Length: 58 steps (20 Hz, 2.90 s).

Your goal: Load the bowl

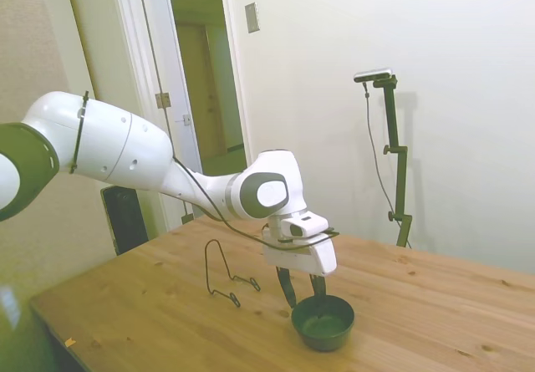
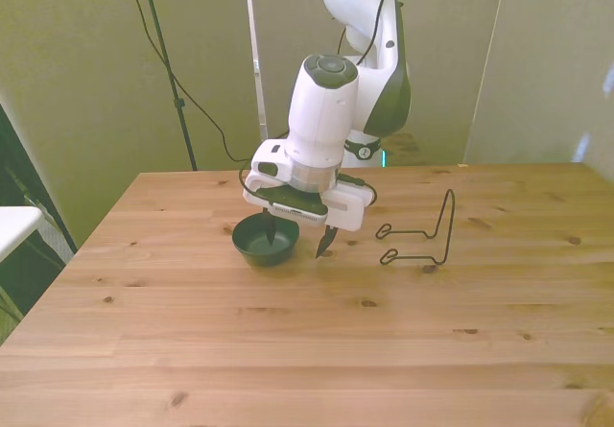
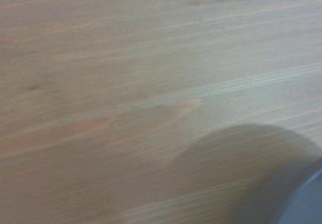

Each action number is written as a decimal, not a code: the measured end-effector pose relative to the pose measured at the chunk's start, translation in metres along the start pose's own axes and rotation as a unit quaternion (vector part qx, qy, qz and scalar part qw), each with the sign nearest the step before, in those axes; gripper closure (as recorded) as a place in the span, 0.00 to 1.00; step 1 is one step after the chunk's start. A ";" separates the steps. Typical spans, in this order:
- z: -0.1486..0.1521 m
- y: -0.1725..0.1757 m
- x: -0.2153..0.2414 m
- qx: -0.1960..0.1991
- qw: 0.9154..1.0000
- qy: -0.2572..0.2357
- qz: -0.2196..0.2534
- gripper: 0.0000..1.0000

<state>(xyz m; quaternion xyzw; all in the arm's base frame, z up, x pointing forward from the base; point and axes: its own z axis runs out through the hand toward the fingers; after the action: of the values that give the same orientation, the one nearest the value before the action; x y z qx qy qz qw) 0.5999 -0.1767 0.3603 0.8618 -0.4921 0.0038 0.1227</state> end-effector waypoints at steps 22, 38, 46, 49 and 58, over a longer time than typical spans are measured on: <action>-0.016 -0.004 -0.004 0.003 1.000 0.001 0.004 1.00; -0.098 0.013 -0.066 0.073 0.993 -0.074 -0.054 1.00; -0.181 0.115 -0.101 0.224 0.946 -0.190 -0.137 1.00; -0.167 0.114 -0.074 0.272 0.918 -0.248 -0.148 1.00; -0.155 0.107 -0.022 0.361 0.832 -0.394 -0.151 1.00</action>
<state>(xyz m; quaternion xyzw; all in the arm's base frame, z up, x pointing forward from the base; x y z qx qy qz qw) 0.5153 -0.1762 0.5300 0.8370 -0.3257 -0.1772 -0.4024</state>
